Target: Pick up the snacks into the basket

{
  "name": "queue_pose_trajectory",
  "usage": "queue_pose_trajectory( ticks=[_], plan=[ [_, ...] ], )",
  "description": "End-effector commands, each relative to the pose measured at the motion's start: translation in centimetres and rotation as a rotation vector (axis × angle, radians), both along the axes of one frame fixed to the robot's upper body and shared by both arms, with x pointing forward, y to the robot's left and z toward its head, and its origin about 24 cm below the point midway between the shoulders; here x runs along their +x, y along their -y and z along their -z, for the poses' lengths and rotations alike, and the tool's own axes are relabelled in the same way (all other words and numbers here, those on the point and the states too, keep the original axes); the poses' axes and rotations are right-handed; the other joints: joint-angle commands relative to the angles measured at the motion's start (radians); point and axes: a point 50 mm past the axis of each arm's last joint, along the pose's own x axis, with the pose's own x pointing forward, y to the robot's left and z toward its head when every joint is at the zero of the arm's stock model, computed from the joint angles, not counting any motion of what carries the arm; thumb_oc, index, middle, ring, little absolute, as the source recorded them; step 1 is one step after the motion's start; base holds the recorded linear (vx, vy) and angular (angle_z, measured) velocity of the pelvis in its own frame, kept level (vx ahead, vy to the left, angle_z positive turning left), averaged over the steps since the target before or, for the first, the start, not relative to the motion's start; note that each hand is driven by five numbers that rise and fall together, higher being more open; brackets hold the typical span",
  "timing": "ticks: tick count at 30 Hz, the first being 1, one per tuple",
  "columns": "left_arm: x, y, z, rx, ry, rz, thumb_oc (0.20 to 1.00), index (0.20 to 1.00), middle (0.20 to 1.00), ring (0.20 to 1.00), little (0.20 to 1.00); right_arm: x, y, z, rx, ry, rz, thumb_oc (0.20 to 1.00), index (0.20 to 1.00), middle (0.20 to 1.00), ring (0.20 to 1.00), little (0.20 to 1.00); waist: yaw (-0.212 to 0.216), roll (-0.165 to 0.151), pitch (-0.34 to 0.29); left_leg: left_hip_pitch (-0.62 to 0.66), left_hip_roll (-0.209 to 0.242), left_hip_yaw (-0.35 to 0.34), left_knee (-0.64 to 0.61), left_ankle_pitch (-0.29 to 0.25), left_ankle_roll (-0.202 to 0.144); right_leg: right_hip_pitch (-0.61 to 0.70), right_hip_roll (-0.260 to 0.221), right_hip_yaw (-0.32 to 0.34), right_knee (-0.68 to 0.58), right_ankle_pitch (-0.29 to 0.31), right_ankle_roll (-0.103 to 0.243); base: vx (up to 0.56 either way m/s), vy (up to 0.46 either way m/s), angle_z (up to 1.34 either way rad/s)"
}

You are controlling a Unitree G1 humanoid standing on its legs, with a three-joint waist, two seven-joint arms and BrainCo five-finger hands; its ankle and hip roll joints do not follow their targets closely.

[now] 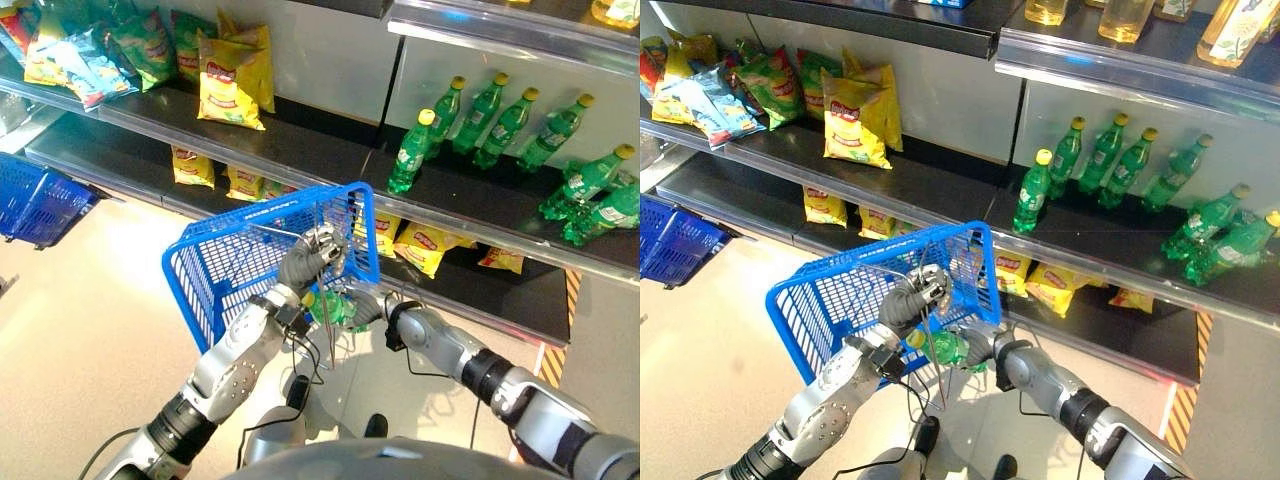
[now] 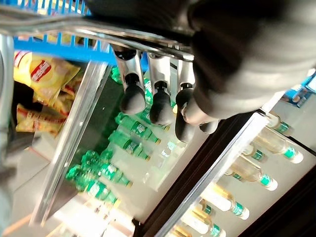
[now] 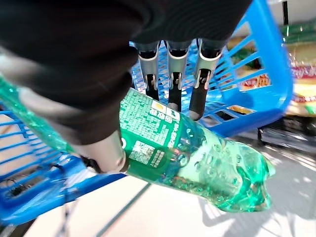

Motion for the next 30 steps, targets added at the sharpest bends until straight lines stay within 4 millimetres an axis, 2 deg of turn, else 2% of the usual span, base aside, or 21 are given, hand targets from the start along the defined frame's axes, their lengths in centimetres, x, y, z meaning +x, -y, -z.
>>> queue_pose_trajectory(
  ticks=[1, 2, 3, 4, 6, 7, 9, 10, 12, 14, 19, 23, 28, 30],
  plan=[
    [-0.6, 3.1, -7.5, -0.219, 0.294, 0.196, 0.2, 0.2, 0.2, 0.2, 0.2, 1.8, -3.6, -3.0, 0.139, 0.122, -0.021, 0.2, 0.2, 0.2, 0.2, 0.2, 0.021, -0.032, -0.042, 0.013, -0.048, -0.003, 0.042, -0.123, 0.029, -0.084, -0.043, -0.008, 0.099, -0.009, 0.054, -0.05, 0.017, 0.19],
    [-0.8, 3.3, -7.0, -0.221, 0.264, 0.201, 0.2, 0.2, 0.2, 0.2, 0.2, 3.4, -3.9, -5.2, 0.171, 0.204, 0.015, 0.2, 0.2, 0.2, 0.2, 0.2, 0.025, -0.034, -0.041, 0.009, -0.051, -0.006, 0.042, -0.122, 0.03, -0.087, -0.045, -0.012, 0.097, -0.005, 0.056, -0.06, 0.02, 0.19],
    [-0.7, 3.3, -7.0, -0.211, 0.269, 0.203, 0.2, 0.2, 0.2, 0.2, 0.2, 3.5, -3.7, -5.6, 0.228, 0.192, 0.04, 0.2, 0.2, 0.2, 0.2, 0.2, 0.024, -0.033, -0.034, 0.003, -0.052, -0.005, 0.044, -0.12, 0.032, -0.094, -0.046, -0.012, 0.098, -0.002, 0.058, -0.08, 0.027, 0.1],
    [-1.0, 3.8, -7.1, -0.212, 0.252, 0.244, 0.2, 0.2, 0.2, 0.2, 0.2, 3.6, -5.2, -5.1, 0.226, 0.185, 0.058, 0.2, 0.2, 0.2, 0.2, 0.2, 0.03, -0.029, -0.023, -0.005, -0.053, 0.0, 0.048, -0.121, 0.035, -0.108, -0.047, -0.008, 0.103, 0.003, 0.059, -0.1, 0.023, 0.07],
    [-1.6, 4.1, -8.3, -0.239, 0.277, 0.283, 0.2, 0.2, 0.2, 0.2, 0.2, 5.4, -3.6, -4.7, 0.202, 0.165, 0.2, 0.2, 0.2, 0.2, 0.2, 0.2, 0.048, -0.024, -0.001, -0.03, -0.058, -0.002, 0.063, -0.117, 0.039, -0.132, -0.052, -0.006, 0.116, 0.01, 0.06, -0.14, 0.034, 0.01],
    [-2.3, 4.2, -8.1, -0.244, 0.266, 0.326, 0.2, 0.2, 0.2, 0.2, 0.2, 6.9, -2.9, -5.8, 0.206, 0.195, 0.258, 0.2, 0.2, 0.2, 0.2, 0.2, 0.058, -0.023, 0.022, -0.048, -0.062, -0.005, 0.071, -0.113, 0.041, -0.158, -0.056, -0.007, 0.132, 0.015, 0.06, -0.13, 0.037, -0.01],
    [-2.4, 4.3, -7.9, -0.238, 0.253, 0.344, 0.2, 0.2, 0.2, 0.2, 0.2, 7.6, -2.7, -6.4, 0.223, 0.199, 0.289, 0.2, 0.2, 0.2, 0.2, 0.2, 0.064, -0.025, 0.03, -0.058, -0.064, -0.004, 0.076, -0.111, 0.043, -0.169, -0.058, -0.005, 0.14, 0.017, 0.06, -0.09, 0.043, 0.05],
    [-2.7, 4.8, -7.4, -0.216, 0.224, 0.378, 0.2, 0.2, 0.2, 0.2, 0.2, 9.4, -2.3, -8.4, 0.235, 0.244, 0.346, 0.2, 0.2, 0.2, 0.2, 0.2, 0.074, -0.024, 0.055, -0.082, -0.066, -0.005, 0.085, -0.106, 0.046, -0.192, -0.063, -0.007, 0.149, 0.025, 0.062, -0.08, 0.046, 0.09],
    [-2.7, 5.0, -7.5, -0.211, 0.223, 0.39, 0.2, 0.2, 0.2, 0.2, 0.2, 9.9, -2.1, -8.9, 0.245, 0.254, 0.372, 0.2, 0.2, 0.2, 0.2, 0.2, 0.079, -0.024, 0.061, -0.092, -0.068, -0.008, 0.09, -0.104, 0.047, -0.201, -0.065, -0.008, 0.154, 0.027, 0.062, -0.05, 0.037, 0.03],
    [-3.0, 5.5, -7.3, -0.201, 0.204, 0.427, 0.2, 0.2, 0.2, 0.2, 0.2, 11.1, -1.9, -10.6, 0.203, 0.312, 0.378, 0.2, 0.2, 0.2, 0.2, 0.2, 0.089, -0.02, 0.08, -0.112, -0.072, -0.015, 0.102, -0.1, 0.047, -0.213, -0.072, -0.016, 0.161, 0.03, 0.064, -0.04, 0.053, 0.03],
    [-3.0, 6.3, -6.8, -0.176, 0.169, 0.464, 0.2, 0.2, 0.2, 0.2, 0.2, 12.6, -1.4, -12.8, 0.205, 0.343, 0.433, 0.2, 0.2, 0.2, 0.2, 0.2, 0.106, -0.014, 0.103, -0.151, -0.085, -0.035, 0.124, -0.098, 0.045, -0.224, -0.086, -0.038, 0.163, 0.035, 0.068, 0.0, 0.045, 0.13],
    [-2.9, 7.0, -6.7, -0.179, 0.149, 0.485, 0.2, 0.2, 0.2, 0.2, 0.2, 13.2, -1.8, -14.3, 0.231, 0.367, 0.442, 0.2, 0.2, 0.2, 0.2, 0.2, 0.112, -0.011, 0.119, -0.174, -0.096, -0.038, 0.145, -0.102, 0.046, -0.225, -0.098, -0.048, 0.159, 0.041, 0.074, 0.02, 0.055, 0.22],
    [-2.8, 7.4, -6.5, -0.19, 0.122, 0.486, 0.2, 0.2, 0.2, 0.2, 0.2, 13.1, -2.7, -14.7, 0.27, 0.346, 0.425, 0.2, 0.2, 0.2, 0.2, 0.2, 0.11, -0.008, 0.119, -0.187, -0.107, -0.03, 0.161, -0.115, 0.053, -0.231, -0.115, -0.043, 0.16, 0.047, 0.081, 0.03, 0.074, 0.06],
    [-2.8, 7.5, -6.3, -0.19, 0.108, 0.485, 0.2, 0.2, 0.2, 0.2, 0.2, 13.1, -3.3, -15.0, 0.342, 0.318, 0.439, 0.2, 0.2, 0.2, 0.2, 0.2, 0.109, -0.009, 0.12, -0.189, -0.109, -0.021, 0.166, -0.12, 0.056, -0.236, -0.117, -0.034, 0.163, 0.047, 0.083, 0.03, 0.069, 0.02]
  ],
)
